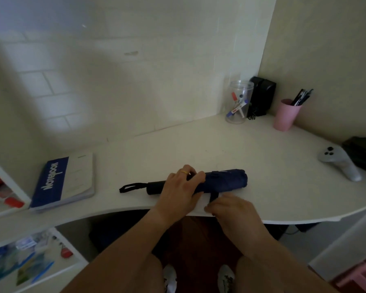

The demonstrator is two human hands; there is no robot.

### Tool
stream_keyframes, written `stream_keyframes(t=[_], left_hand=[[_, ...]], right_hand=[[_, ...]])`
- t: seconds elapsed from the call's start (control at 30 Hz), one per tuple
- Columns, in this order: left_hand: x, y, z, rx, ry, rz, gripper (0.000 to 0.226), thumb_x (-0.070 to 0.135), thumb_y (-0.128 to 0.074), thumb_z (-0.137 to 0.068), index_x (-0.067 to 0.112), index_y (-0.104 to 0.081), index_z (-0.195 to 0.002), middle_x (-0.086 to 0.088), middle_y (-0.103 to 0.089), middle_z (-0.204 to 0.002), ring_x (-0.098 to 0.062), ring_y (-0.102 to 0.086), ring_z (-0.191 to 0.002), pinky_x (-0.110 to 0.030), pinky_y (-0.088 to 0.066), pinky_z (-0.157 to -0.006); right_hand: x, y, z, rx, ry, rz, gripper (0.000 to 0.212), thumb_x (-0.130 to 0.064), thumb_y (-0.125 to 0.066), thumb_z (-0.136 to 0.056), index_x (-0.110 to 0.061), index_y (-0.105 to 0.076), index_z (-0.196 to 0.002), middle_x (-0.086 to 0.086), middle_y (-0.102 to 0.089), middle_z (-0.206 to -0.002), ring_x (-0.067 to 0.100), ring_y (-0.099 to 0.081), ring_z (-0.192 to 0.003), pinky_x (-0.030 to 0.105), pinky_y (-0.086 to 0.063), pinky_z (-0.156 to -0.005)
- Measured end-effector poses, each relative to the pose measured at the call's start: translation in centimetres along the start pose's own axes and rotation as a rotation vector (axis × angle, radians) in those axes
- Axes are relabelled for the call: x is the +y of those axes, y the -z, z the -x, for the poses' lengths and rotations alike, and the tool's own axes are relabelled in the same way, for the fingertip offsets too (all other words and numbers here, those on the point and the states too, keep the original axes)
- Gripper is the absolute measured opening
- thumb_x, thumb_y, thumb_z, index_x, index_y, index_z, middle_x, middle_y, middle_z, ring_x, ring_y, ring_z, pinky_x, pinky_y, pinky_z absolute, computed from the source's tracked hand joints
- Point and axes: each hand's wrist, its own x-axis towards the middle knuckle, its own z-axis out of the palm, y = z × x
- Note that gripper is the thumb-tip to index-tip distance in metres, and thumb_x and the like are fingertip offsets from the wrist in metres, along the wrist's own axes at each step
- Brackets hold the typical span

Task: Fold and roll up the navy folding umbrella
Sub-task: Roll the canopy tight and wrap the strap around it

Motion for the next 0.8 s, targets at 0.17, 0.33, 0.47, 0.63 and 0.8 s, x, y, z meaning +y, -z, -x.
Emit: stream_keyframes(t=[0.17,0.33,0.47,0.63,0.8], left_hand=[[0.2,0.6,0.8,-0.020,-0.032,0.021,0.030,0.046,-0.057,-0.095,0.026,-0.056,-0.116,-0.004,-0.058,-0.120,-0.021,-0.055,-0.101,-0.038,-0.045,-0.085],[0.3,0.6,1.0,0.007,-0.029,0.043,0.016,0.033,-0.050,-0.101,0.026,-0.057,-0.113,0.000,-0.062,-0.113,-0.022,-0.058,-0.097,-0.037,-0.045,-0.083],[0.4,0.6,1.0,0.031,-0.019,0.070,0.015,0.035,-0.058,-0.095,0.026,-0.058,-0.107,0.003,-0.062,-0.107,-0.019,-0.059,-0.093,-0.034,-0.043,-0.077],[0.5,1.3,0.6,0.013,-0.047,0.047,0.020,0.037,-0.066,-0.088,0.028,-0.056,-0.103,0.005,-0.061,-0.100,-0.016,-0.056,-0.088,-0.032,-0.042,-0.074],[0.2,1.8,0.0,-0.089,0.005,0.122,0.050,0.038,-0.072,-0.084,0.025,-0.053,-0.129,0.002,-0.064,-0.114,-0.017,-0.058,-0.105,-0.032,-0.042,-0.087]], right_hand=[[2.9,3.0,-5.0,0.096,-0.229,-0.183,0.027,-0.007,-0.078,-0.074,-0.028,-0.082,-0.090,-0.009,-0.079,-0.084,0.010,-0.074,-0.071,0.032,-0.062,-0.066],[4.3,2.4,-7.2,-0.020,-0.469,-0.277,0.010,-0.023,-0.083,-0.075,-0.031,-0.079,-0.079,-0.014,-0.076,-0.074,0.000,-0.070,-0.066,0.026,-0.059,-0.073],[5.0,3.2,-7.9,-0.161,-0.527,-0.311,0.007,-0.024,-0.081,-0.078,-0.030,-0.080,-0.081,-0.020,-0.070,-0.064,-0.004,-0.067,-0.066,0.017,-0.054,-0.071],[6.0,3.7,-9.3,-0.402,-0.543,-0.328,0.004,-0.022,-0.078,-0.082,-0.021,-0.081,-0.082,-0.004,-0.075,-0.065,0.006,-0.069,-0.061,0.024,-0.057,-0.073],[6.8,3.8,-10.2,-0.548,-0.512,-0.336,0.020,-0.025,-0.081,-0.079,-0.021,-0.080,-0.098,-0.006,-0.075,-0.093,0.012,-0.068,-0.091,0.021,-0.052,-0.082]])
